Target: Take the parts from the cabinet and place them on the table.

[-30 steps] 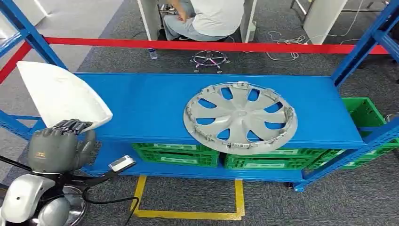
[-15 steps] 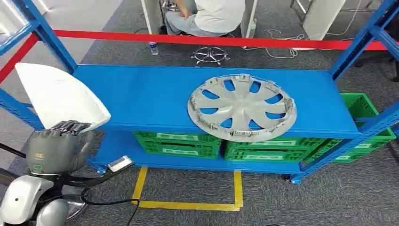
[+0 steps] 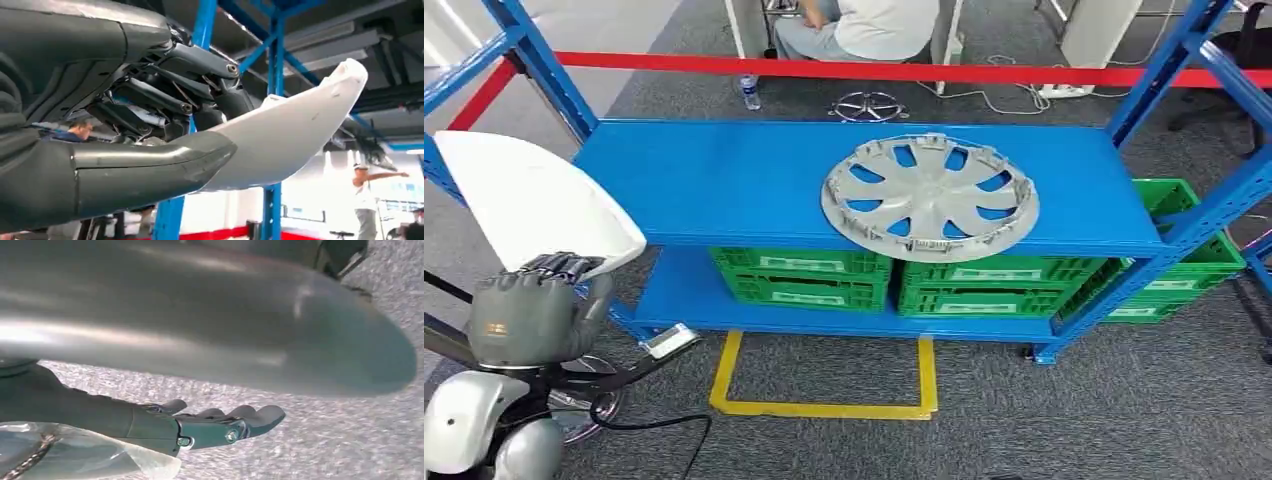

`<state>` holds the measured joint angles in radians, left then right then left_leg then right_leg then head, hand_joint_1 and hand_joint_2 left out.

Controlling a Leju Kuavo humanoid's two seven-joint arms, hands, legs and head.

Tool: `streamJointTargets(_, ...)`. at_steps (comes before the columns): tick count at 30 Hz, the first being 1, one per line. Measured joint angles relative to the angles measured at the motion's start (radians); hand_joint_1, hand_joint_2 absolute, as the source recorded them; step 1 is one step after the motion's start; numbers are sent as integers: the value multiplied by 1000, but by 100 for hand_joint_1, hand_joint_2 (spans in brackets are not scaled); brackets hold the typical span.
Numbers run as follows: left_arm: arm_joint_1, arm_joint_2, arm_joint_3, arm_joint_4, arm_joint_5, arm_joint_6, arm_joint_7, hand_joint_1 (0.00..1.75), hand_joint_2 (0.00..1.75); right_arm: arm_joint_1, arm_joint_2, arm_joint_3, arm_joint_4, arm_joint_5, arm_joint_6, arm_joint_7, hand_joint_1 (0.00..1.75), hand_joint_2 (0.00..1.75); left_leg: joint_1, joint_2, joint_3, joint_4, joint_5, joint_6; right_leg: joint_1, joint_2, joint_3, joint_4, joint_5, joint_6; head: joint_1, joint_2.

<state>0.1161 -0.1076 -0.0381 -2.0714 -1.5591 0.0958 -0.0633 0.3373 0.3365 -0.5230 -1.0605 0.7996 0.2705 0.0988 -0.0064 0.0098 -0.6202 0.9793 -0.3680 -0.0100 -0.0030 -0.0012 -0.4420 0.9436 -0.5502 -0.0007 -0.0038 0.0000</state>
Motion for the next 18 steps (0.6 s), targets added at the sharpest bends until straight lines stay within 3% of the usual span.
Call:
streamJointTargets(1,1,0,2,0,0,0,0,175,175,-2,0,0,0,0,0,0,0,0,4,-4,-10,16,-39,-6,-4,-6,-12,-1,12,-14,-1,0)
streamJointTargets(2,1,0,4,0,0,0,0,175,175,-2,0,1,0,0,0,0,0,0,6,-4,-21,59,-109,-12,-4,-6,-26,0,24,-21,-6,0)
streamJointTargets(4,1,1,6,0,0,0,0,175,175,-2,0,1,0,0,0,0,0,0,10,-4,-45,203,-230,-22,-3,-7,-54,1,49,-21,-6,0)
streamJointTargets(5,1,1,6,0,1,-1,0,175,175,-2,0,1,0,-1,-3,0,0,0,12,-4,-53,271,-258,-25,-2,-8,-61,5,61,-20,-7,0)
streamJointTargets(6,1,1,7,0,6,-1,0,175,175,-3,0,0,0,-3,-11,0,0,0,13,-4,-50,313,-251,-26,-2,-8,-82,10,73,-19,-7,0)
streamJointTargets(7,1,1,8,0,13,-2,-3,175,175,-3,0,0,0,-5,-16,0,0,0,14,-4,-33,314,-224,-27,-2,-8,-101,17,83,-17,-8,0)
streamJointTargets(9,0,2,11,0,23,-2,-9,175,175,-3,0,1,0,-8,-24,0,0,0,16,-4,51,213,-156,-25,-2,-8,-135,32,97,-11,-7,0)
streamJointTargets(10,-3,2,14,0,28,-2,-12,175,175,-3,0,2,0,-11,-28,0,0,0,17,-5,129,102,-139,-23,-3,-7,-151,42,103,-6,-8,0)
streamJointTargets(11,-7,3,16,0,31,-1,-13,175,175,-2,0,2,-1,-14,-31,0,0,0,16,-6,176,19,-174,-19,0,-5,-160,49,108,0,-8,0)
streamJointTargets(12,-9,3,18,0,31,0,-14,175,175,-2,0,3,-2,-16,-31,0,0,0,13,-8,202,-24,-185,-12,2,-3,-165,54,114,5,-6,0)
streamJointTargets(14,-12,4,23,1,32,1,-15,175,175,-2,0,3,-2,-19,-32,0,0,0,7,-8,186,-18,-181,1,0,-5,-170,51,135,17,-8,0)
streamJointTargets(15,-12,4,25,1,32,1,-15,175,175,0,0,3,-2,-21,-33,0,0,0,5,-7,180,-16,-173,11,-1,-5,-171,48,146,25,-5,0)
streamJointTargets(16,-15,5,26,2,33,1,-18,175,175,2,0,3,-2,-25,-36,2,0,0,12,-2,167,-22,-156,24,-4,-3,-181,51,144,30,-8,0)
streamJointTargets(18,-23,4,26,2,35,1,-23,175,175,3,0,3,-2,-31,-40,5,0,0,10,1,133,-21,-130,40,-6,-1,-219,125,27,37,-2,0)
